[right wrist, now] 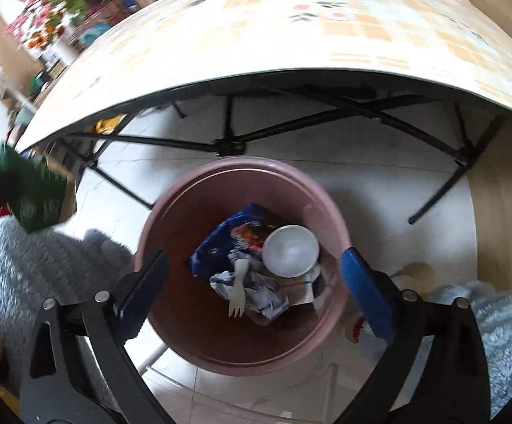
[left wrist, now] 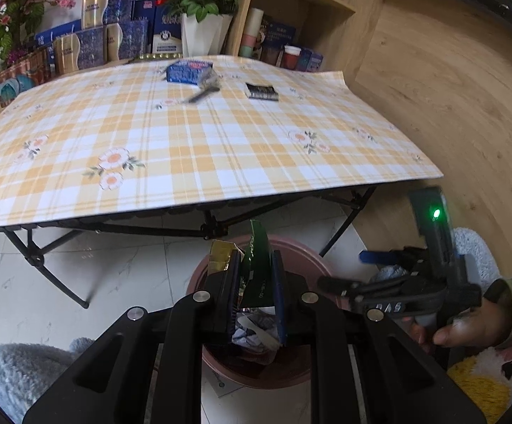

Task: Collect trash
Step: 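Drop the white fork into the bin with the right tool while the left tool holds the green packet, then release the green packet into the bin with the left tool, then move both tools back over the table toward the remaining items, then grasp the black Face tissue pack with the right tool, then grasp the plastic-wrapped black spoon with the left tool while the right tool holds the tissue pack, then carry the tissue pack and wrapped spoon over the bin with both tools, then open both tools to drop the spoon and tissue pack into the bin, then move both tools back over the table toward the blue carton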

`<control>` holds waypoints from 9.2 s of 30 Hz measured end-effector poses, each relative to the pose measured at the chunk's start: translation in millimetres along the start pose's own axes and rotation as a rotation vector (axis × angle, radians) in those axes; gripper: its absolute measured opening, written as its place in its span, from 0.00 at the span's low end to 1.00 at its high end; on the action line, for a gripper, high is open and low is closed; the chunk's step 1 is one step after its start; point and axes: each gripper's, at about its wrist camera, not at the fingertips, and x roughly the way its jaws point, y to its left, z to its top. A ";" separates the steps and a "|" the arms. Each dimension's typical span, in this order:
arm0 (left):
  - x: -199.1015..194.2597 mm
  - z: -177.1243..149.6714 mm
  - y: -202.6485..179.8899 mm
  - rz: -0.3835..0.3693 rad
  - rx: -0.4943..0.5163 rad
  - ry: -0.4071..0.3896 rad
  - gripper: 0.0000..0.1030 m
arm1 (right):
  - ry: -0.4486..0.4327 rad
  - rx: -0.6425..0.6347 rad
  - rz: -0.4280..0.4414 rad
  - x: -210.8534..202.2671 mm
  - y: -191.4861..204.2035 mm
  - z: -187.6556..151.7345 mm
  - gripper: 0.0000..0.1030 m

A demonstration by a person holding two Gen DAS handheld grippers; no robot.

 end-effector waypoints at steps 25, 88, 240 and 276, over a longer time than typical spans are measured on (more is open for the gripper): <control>85.5 -13.4 10.3 -0.026 -0.075 0.206 0.63 | -0.099 0.292 -0.105 -23.2 -63.6 3.3 0.94; 55.4 164.5 98.0 0.200 -0.065 -0.202 0.93 | -0.274 -0.025 -0.130 6.7 -33.1 267.0 0.94; -33.9 21.1 75.8 0.295 -0.197 -0.264 0.94 | 0.036 -0.237 -0.014 19.7 35.4 -0.7 0.67; -8.2 22.8 69.8 0.280 -0.158 -0.171 0.94 | -0.198 -0.056 -0.186 -26.6 1.6 26.9 0.94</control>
